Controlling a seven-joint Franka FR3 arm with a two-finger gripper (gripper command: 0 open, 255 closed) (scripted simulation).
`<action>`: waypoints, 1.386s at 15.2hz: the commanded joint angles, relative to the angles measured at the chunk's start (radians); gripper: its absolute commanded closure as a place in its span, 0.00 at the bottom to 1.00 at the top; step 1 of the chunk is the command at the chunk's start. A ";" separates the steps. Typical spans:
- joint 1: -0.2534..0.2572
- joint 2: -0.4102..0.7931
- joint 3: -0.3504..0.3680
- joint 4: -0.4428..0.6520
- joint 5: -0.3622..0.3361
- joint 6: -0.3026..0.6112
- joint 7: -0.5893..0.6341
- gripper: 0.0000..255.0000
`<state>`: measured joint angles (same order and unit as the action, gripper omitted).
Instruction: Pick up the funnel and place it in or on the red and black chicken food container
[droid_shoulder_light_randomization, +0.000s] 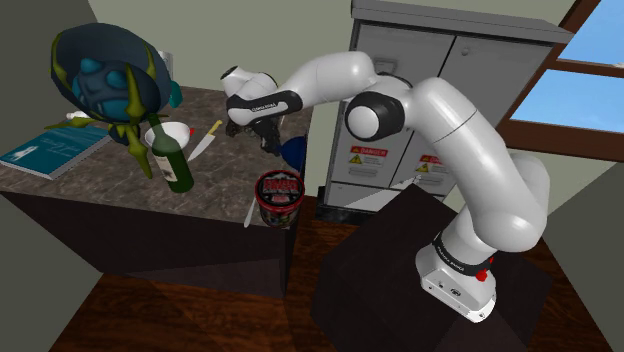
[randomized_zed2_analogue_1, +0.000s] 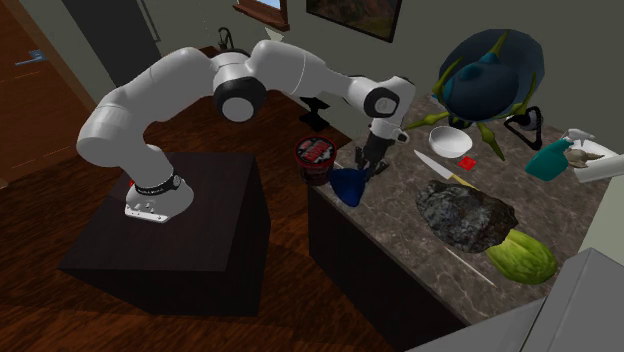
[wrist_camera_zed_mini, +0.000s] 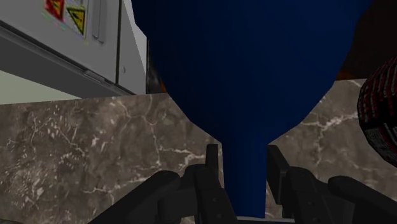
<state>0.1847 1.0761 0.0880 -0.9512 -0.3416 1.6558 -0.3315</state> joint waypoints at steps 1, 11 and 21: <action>-0.001 -0.025 0.001 -0.015 0.001 -0.010 -0.001 1.00; 0.001 -0.092 0.004 -0.001 0.006 -0.089 -0.022 1.00; 0.007 -0.130 0.004 0.065 0.009 -0.189 -0.048 1.00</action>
<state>0.1927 0.9524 0.0920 -0.8888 -0.3325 1.4755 -0.3763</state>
